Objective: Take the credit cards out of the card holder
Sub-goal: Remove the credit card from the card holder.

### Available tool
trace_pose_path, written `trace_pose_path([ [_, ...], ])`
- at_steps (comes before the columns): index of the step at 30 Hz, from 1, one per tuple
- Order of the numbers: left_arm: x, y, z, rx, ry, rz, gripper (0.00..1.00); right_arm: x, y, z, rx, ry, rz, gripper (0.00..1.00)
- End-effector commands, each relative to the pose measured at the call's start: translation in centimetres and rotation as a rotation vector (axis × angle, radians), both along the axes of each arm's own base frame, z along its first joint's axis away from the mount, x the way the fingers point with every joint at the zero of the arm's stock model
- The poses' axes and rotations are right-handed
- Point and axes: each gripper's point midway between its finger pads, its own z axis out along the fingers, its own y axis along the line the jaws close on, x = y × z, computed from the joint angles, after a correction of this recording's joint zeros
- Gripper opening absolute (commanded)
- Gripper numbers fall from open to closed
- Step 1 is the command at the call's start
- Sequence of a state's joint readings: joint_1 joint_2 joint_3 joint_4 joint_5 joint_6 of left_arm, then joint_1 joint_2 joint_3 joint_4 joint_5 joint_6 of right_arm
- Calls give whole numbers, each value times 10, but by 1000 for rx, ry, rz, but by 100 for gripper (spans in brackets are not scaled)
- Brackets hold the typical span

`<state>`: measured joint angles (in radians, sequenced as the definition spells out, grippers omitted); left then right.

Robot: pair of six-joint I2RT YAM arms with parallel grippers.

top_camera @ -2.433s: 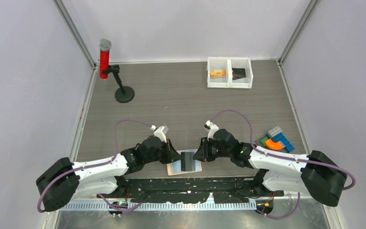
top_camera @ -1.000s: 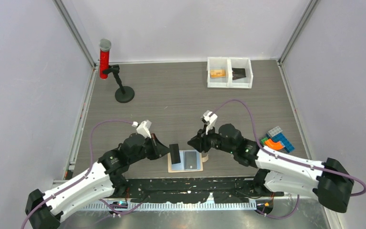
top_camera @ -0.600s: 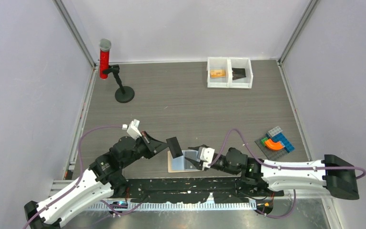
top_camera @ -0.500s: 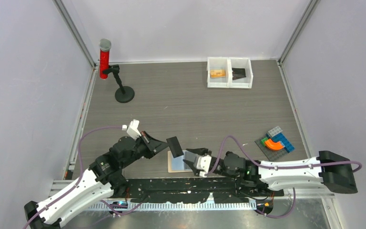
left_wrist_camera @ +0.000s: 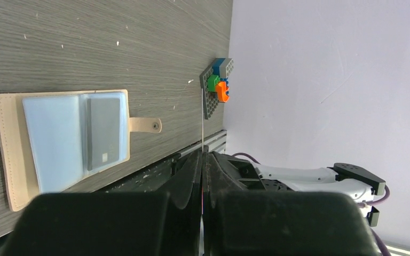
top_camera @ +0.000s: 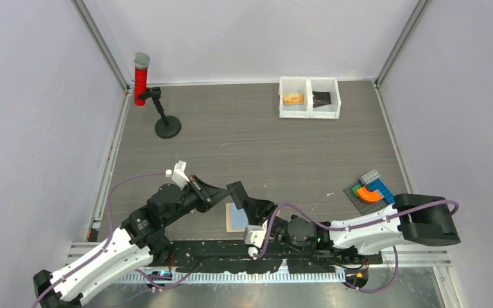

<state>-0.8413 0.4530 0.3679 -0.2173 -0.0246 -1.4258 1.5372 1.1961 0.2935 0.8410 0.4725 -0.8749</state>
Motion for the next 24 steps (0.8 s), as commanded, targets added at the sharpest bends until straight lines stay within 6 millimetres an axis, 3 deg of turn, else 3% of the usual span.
trace_pose_path([
  [1, 2, -3, 13, -60, -25, 3, 0, 12, -3, 46, 160, -41, -90, 30],
  [3, 3, -1, 12, -49, -32, 7, 0, 11, -4, 45, 165, -27, -85, 10],
  [5, 5, 2, 9, -13, -55, 17, 1, 11, -5, 42, 186, 24, -92, 6],
  [8, 9, 14, 2, 122, -124, 25, 27, 12, -8, 40, 199, 143, -121, 5],
  [9, 10, 20, 0, 189, -159, 23, 34, 12, -8, 28, 173, 206, -117, 5],
  [10, 10, 25, -1, 242, -189, 18, 39, 11, -7, 34, 226, 282, -98, 5],
  [11, 11, 29, 0, 283, -217, 12, 43, 10, -8, 25, 202, 327, -90, 5],
  [17, 8, 35, 8, 396, -350, -55, 54, 8, -18, 22, 250, 681, 82, 5],
  [20, 5, 30, 12, 421, -407, -115, 56, 15, -25, 37, 309, 815, 86, 5],
  [24, 0, 22, 23, 424, -475, -188, 58, 8, -27, 58, 331, 984, 152, 5],
])
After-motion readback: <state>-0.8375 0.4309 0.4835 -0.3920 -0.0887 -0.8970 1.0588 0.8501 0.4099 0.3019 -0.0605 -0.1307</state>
